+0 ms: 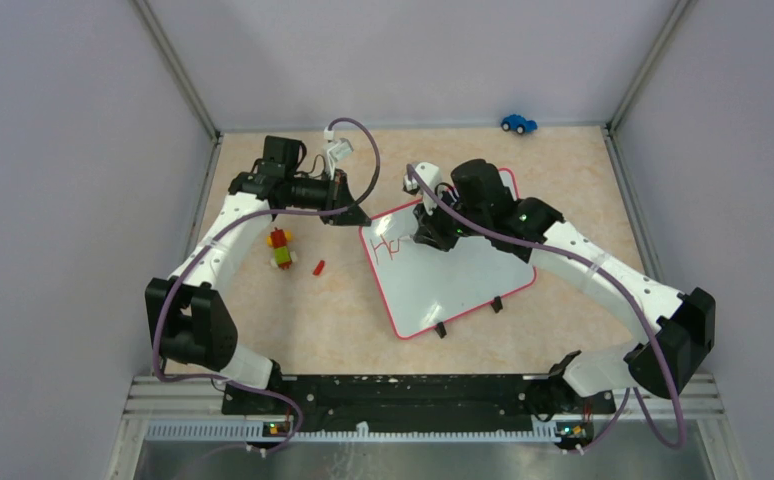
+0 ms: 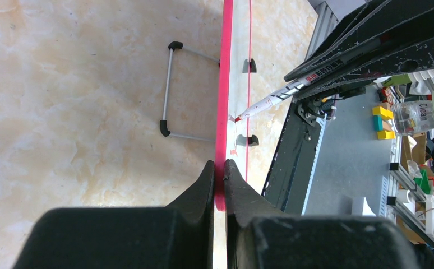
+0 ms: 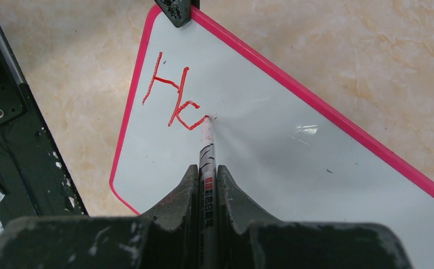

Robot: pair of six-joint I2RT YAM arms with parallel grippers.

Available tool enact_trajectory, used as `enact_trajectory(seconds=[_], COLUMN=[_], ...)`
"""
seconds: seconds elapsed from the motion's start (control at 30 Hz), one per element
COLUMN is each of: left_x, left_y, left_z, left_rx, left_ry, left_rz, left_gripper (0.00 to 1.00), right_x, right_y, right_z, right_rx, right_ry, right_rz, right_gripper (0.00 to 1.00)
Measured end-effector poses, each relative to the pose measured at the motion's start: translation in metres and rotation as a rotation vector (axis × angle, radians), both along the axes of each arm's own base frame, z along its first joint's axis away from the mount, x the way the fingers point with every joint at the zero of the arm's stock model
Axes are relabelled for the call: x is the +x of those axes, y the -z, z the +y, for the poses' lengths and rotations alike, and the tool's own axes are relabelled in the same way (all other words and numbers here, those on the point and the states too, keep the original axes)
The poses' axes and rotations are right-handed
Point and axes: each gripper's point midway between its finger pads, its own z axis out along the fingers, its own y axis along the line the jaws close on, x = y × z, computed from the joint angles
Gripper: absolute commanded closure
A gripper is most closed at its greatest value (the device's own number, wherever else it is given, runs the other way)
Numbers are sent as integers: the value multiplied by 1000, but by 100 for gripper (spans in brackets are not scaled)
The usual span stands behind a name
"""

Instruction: Write a sentence on the whiteboard

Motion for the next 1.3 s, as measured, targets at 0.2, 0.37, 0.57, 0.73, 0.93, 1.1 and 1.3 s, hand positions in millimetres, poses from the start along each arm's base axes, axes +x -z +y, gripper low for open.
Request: enact_trajectory(seconds=[0.2,0.37,0.57,0.73,0.93,1.1,1.3], left_x=[0,0,1,0,0,0,-1], left_y=[0,0,1,1,0,0,0], left_z=[0,0,0,0,0,-1,-1], left_rx=[1,2,5,4,1,0,0], left_ry=[0,-1,-3,-2,1,3,3], left_rz=[-1,-1,-2,-2,-1,-1,-1], left_gripper=[100,100,100,100,100,100,100], right_x=[0,-2,-7,-10,-12,-13,-7], right_y=[1,3,11,15,14,2,-7], right_z=[0,0,-1,-5,-12,-19,-23], right_rx=[-2,-2,-7,-22,-38,-26,-8], right_ry=[-1,-7,-21,-23,-21,-16,5], right_rz=[1,5,25,34,31,29,2], right_gripper=[100,100,100,100,100,100,100])
